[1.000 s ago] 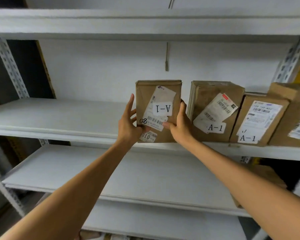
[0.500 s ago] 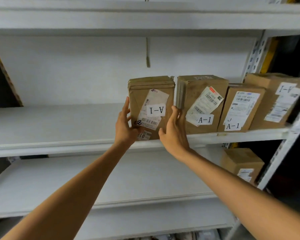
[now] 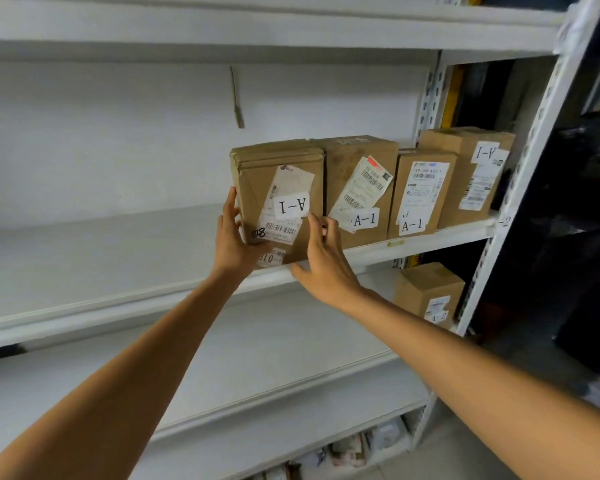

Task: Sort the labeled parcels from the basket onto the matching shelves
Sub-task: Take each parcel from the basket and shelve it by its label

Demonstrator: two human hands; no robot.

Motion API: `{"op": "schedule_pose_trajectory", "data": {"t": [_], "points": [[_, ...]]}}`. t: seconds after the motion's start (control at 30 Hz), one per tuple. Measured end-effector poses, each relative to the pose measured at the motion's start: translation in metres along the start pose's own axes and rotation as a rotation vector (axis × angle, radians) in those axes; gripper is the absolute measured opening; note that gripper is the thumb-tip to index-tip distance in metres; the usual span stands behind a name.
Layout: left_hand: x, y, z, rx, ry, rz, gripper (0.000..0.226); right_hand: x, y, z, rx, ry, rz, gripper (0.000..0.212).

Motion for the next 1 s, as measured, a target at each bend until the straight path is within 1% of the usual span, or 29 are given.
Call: {"op": "schedule_pose_trajectory", "data": {"t": [0.07, 0.13, 0.17, 0.23, 0.3, 0.37, 0.43, 0.53, 0.63, 0.7, 0.8, 0.87, 1.0], "points": [[0.004, 0.003, -0.003, 0.029, -0.009, 0.031, 0.115, -0.005, -0.011, -0.002, 0.029, 0.020, 0.008, 0.081], [0.016, 0.003, -0.008, 0.100, -0.007, 0.044, 0.111, -0.015, -0.026, -0.002, 0.077, 0.010, 0.020, 0.071], [0.026, 0.002, -0.011, 0.122, -0.004, 0.074, 0.104, -0.022, -0.034, 0.000, 0.101, 0.000, 0.033, 0.065], [0.052, -0.002, -0.021, 0.135, -0.003, 0.192, 0.080, -0.038, -0.053, 0.005, 0.145, -0.006, 0.067, 0.055], [0.085, -0.009, -0.037, 0.137, -0.006, 0.346, 0.060, -0.059, -0.074, 0.009, 0.160, -0.033, 0.126, 0.051], [0.119, -0.019, -0.056, 0.168, -0.011, 0.513, 0.053, -0.085, -0.099, 0.013, 0.190, -0.099, 0.169, 0.047], [0.152, -0.030, -0.077, 0.215, -0.006, 0.658, 0.053, -0.114, -0.125, 0.015, 0.241, -0.213, 0.179, 0.045], [0.200, -0.042, -0.116, 0.308, 0.041, 0.809, 0.052, -0.159, -0.164, 0.011, 0.329, -0.436, 0.192, 0.048], [0.243, -0.052, -0.167, 0.455, 0.078, 0.963, 0.052, -0.198, -0.201, -0.009, 0.438, -0.595, 0.238, 0.050], [0.267, -0.053, -0.206, 0.570, 0.112, 1.034, 0.052, -0.219, -0.223, -0.034, 0.524, -0.742, 0.241, 0.051], [0.291, -0.043, -0.268, 0.741, 0.242, 1.086, 0.051, -0.244, -0.252, -0.081, 0.713, -0.950, 0.219, 0.054], [0.297, -0.029, -0.310, 0.847, 0.353, 1.096, 0.047, -0.252, -0.268, -0.114, 0.840, -1.041, 0.233, 0.053], [0.282, 0.004, -0.407, 1.104, 0.512, 1.109, 0.047, -0.260, -0.292, -0.191, 1.057, -1.225, 0.287, 0.050]]}}
Point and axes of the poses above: each hand's wrist, its own z-axis towards the middle knuckle, its own x-axis out of the back of the hand, y = z × x, the point moved 5 cm from there along z, towards the middle knuckle, and after that the axes turned 7 degrees about z, right-handed, at the moved point
